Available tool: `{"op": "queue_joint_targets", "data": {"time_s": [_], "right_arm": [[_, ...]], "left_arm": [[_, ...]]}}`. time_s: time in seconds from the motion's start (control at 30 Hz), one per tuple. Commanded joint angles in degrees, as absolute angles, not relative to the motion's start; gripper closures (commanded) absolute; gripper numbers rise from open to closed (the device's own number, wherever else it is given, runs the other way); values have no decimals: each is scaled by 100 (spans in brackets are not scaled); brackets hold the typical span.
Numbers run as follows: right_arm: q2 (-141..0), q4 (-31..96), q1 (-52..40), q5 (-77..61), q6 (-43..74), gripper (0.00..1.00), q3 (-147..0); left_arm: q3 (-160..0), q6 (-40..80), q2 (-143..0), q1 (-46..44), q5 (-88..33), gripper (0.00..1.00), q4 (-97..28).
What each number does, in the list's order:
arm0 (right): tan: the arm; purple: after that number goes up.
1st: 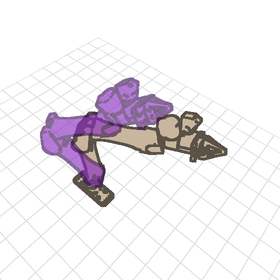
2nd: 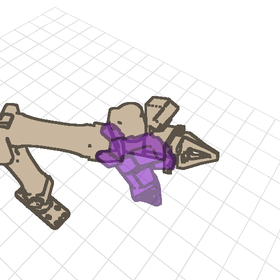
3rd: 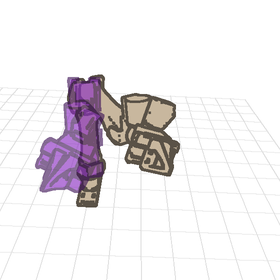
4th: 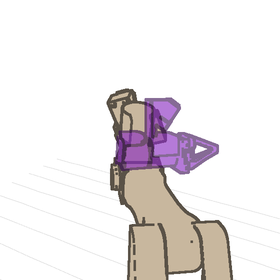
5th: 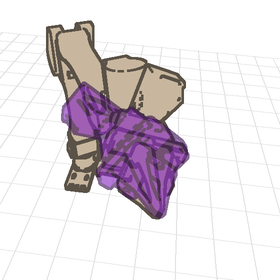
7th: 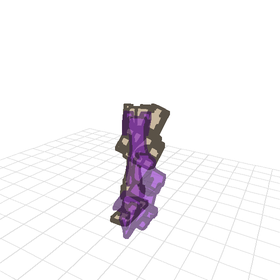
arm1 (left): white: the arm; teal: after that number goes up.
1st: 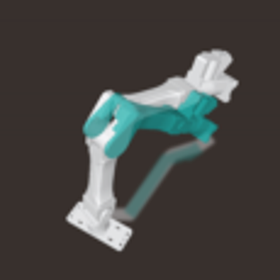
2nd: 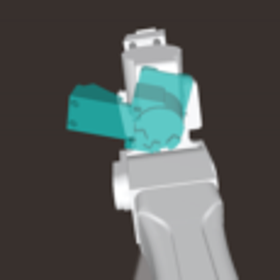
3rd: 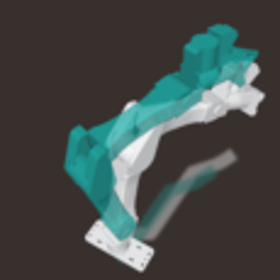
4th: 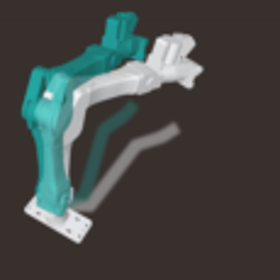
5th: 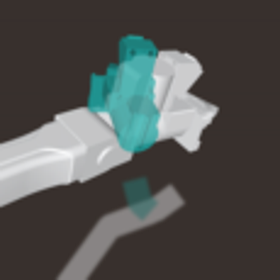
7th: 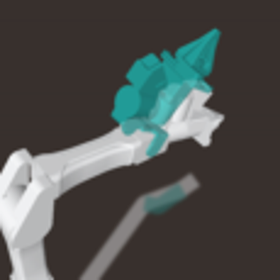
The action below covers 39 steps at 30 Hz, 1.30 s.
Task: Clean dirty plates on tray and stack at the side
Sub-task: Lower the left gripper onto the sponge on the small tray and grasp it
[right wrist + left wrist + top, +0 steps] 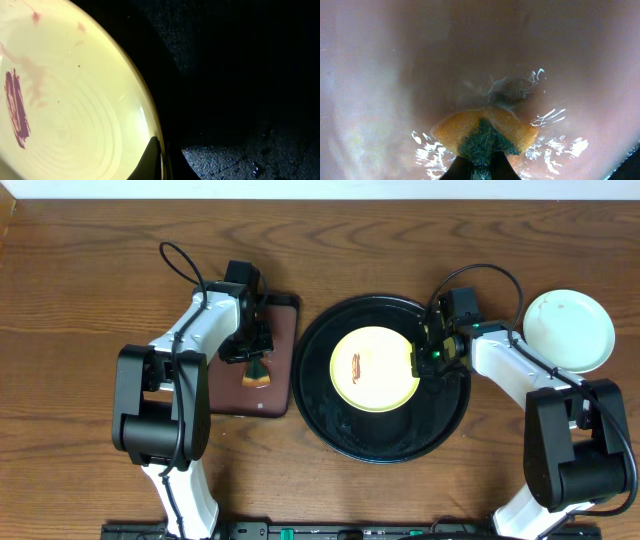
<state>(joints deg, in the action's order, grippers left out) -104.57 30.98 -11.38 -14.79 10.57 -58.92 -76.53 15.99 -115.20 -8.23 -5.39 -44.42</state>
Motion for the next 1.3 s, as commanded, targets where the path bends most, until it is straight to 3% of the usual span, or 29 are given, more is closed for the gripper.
{"op": "queue_joint_targets", "data": {"time_s": [0.0, 0.07, 0.1, 0.17, 0.2, 0.27, 0.5, 0.7, 0.77, 0.9, 1.13, 1.17, 1.2, 1.27], "right_arm": [[-10567, 3216, -1214, -1061, 1072, 99, -5815], [-10567, 3216, -1214, -1068, 1070, 99, -5817], [-10567, 3218, -1214, -1079, 1070, 99, -5815], [-10567, 3236, -1214, -1081, 1070, 99, -5815], [-10567, 3242, -1214, -1083, 1070, 99, -5817], [-10567, 3256, -1214, -1098, 1070, 99, -5815], [-10567, 3253, -1210, -1096, 1070, 99, -5817], [-10567, 3253, -1210, -1096, 1070, 99, -5817], [-10567, 3253, -1210, -1096, 1070, 99, -5817], [-10567, 3258, -1210, -1098, 1070, 99, -5815], [-10567, 3256, -1210, -1098, 1070, 99, -5817], [-10567, 3256, -1210, -1098, 1070, 99, -5817], [-10567, 3258, -1210, -1098, 1070, 99, -5817], [-10567, 3256, -1210, -1096, 1070, 99, -5817]], "left_arm": [[-7706, 1179, -11509, -779, -292, 92, -4580], [-7795, 1181, -11327, -779, -290, 92, -4705], [-7830, 1181, -11233, -779, -292, 84, -4755], [-7874, 1184, -11002, -781, -292, 55, -4882], [-7874, 1184, -10873, -781, -294, 47, -4960], [-7874, 1188, -10676, -781, -296, 42, -5155], [-7550, 1767, -10637, -786, -449, 41, -5671], [-6523, 2167, -10726, -786, -698, 46, -4884], [-6261, 2029, -10726, -786, -906, 54, -4532], [-6169, 1728, -10720, -786, -945, 92, -4359], [-6825, 1498, -10580, -779, -939, 92, -4930], [-6952, 1481, -10549, -779, -937, 83, -5019], [-7105, 1481, -10521, -779, -904, 61, -5124], [-7317, 1483, -10479, -779, -834, 49, -5260]]}}
